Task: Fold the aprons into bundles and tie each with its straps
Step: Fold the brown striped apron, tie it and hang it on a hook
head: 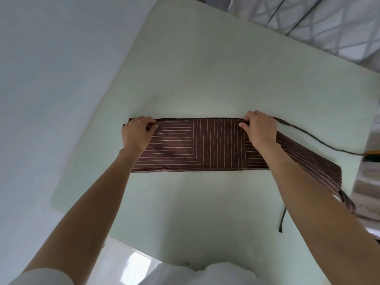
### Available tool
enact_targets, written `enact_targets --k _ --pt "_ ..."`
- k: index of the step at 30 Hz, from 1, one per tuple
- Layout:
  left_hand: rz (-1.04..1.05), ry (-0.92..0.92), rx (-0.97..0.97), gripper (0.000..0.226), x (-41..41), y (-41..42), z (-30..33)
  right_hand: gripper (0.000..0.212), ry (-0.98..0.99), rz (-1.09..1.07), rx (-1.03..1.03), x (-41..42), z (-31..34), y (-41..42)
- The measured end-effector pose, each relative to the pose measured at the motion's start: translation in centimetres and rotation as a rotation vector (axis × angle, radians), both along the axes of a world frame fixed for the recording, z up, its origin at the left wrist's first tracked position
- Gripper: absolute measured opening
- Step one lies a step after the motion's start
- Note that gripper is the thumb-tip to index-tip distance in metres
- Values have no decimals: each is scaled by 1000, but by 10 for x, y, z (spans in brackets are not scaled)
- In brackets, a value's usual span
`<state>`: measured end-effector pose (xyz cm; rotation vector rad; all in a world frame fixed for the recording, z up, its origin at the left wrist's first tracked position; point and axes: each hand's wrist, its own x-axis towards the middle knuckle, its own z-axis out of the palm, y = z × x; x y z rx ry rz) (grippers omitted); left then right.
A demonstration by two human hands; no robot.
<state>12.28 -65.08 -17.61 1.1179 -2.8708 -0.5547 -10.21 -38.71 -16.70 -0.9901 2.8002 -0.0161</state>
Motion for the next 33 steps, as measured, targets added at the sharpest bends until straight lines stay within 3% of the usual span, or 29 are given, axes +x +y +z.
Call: enact_targets --k 3,6,9,12,16,21,23,25,28,33 --pt "3 -2 -66 19 -3 6 -1 27 4 -15 -26 3 -5 -1" --pt "-93 73 -138 23 -16 31 4 24 -42 3 -208 10 -4 10" --pt "-319 240 -28 20 -43 84 11 16 39 -57 -490 27 8 39" --pt "-506 195 95 32 -70 145 10 13 174 -250 -578 46 17 85" --pt "-597 24 166 50 -97 211 -2 26 231 -594 -383 49 12 168" --pt "-588 -146 129 61 -95 230 -17 61 -116 -993 4 36 7 237" --pt "-614 -148 123 62 -91 227 -18 58 -203 -939 -1 31 3 252" --pt "-626 -139 138 63 -86 215 -18 53 -262 -809 -157 28 2 252" --pt "-651 -132 161 64 -76 204 -17 42 -205 -650 -313 21 9 257" --pt "-676 -161 153 66 -69 195 -17 39 -89 -505 -181 0 1 259"
